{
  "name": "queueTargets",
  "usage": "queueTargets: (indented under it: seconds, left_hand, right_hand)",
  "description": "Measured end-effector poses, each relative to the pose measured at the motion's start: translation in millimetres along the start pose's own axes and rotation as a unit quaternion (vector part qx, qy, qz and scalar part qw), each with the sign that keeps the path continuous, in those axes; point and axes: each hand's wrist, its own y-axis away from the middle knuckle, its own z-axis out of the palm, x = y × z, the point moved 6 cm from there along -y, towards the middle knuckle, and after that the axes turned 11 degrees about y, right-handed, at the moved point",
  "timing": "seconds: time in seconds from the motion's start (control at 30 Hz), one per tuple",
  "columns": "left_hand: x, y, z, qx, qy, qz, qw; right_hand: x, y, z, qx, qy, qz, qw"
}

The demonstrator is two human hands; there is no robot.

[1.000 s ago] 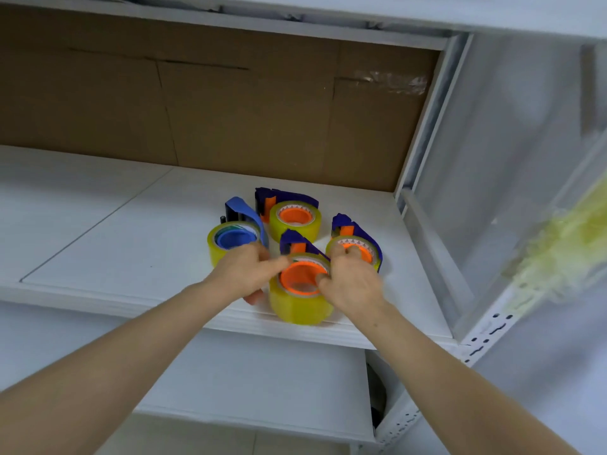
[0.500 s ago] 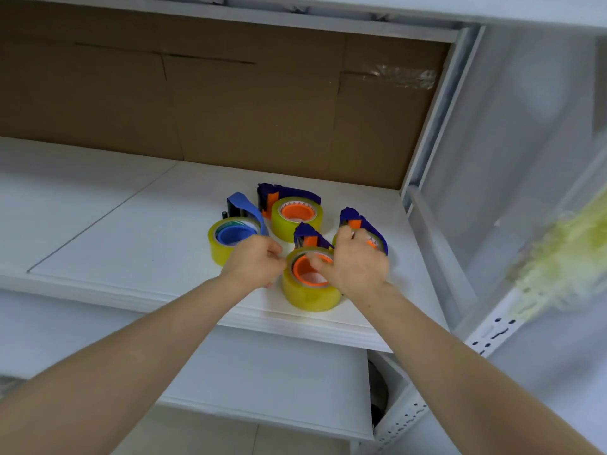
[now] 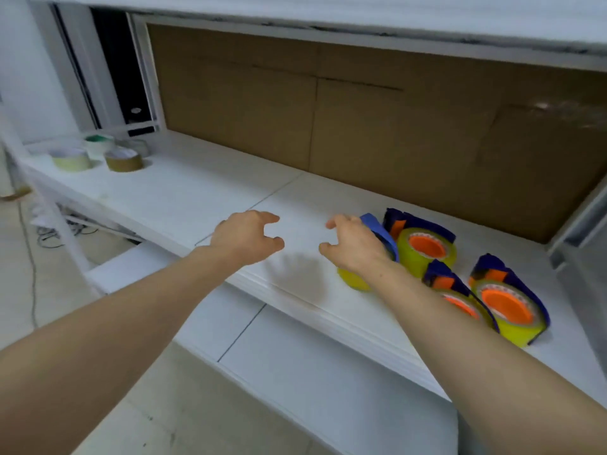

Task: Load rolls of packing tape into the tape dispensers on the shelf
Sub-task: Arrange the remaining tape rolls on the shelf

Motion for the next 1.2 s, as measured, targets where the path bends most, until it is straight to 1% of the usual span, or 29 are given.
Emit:
queueTargets:
  seconds: [0.3, 0.4, 0.5, 0.63, 0.8, 1.0, 1.07, 1.2]
  left_hand:
    - [-184.7, -31.7, -152.9, 0.059, -0.034, -0.079, 0.995]
    - [-242.2, -42.7, -197.0, 0.078, -0.037, -0.113, 0.99]
    - [-291.7, -61.6, -230.3, 0.094, -0.033, -0.133, 0.986]
    - [-343.6, -97.0, -259.0, 0.109, -0.028, -0.144, 0.983]
    - [-389.5, -159.1, -289.5, 0.123, -0.046, -0.142, 0.981]
    - [-439.8, -237.2, -324.0, 0.137, -0.064, -0.147, 0.978]
    - [-456.2, -254.4, -329.8, 0.132, -0.064, -0.149, 0.978]
    - [-488.5, -290.8, -341.7, 0.109, -0.068, -0.144, 0.981]
  right_hand:
    - [-229.2, -112.0, 41.2, -0.006, -0.096, -0.084, 0.992]
    - [-288.3, -145.9, 57.7, -0.01, -0.113, -0.104, 0.988]
    - [-332.8, -179.7, 71.1, -0.009, -0.112, -0.118, 0.987]
    - [-378.9, -231.2, 86.2, -0.009, -0.1, -0.138, 0.985]
    - [-421.1, -314.9, 102.7, -0.006, -0.096, -0.152, 0.984]
    - [-456.1, -411.4, 129.6, -0.014, -0.091, -0.127, 0.988]
    - [-465.3, -432.1, 137.9, -0.023, -0.087, -0.124, 0.988]
    - [-486.8, -467.5, 154.0, -0.038, -0.03, -0.13, 0.99]
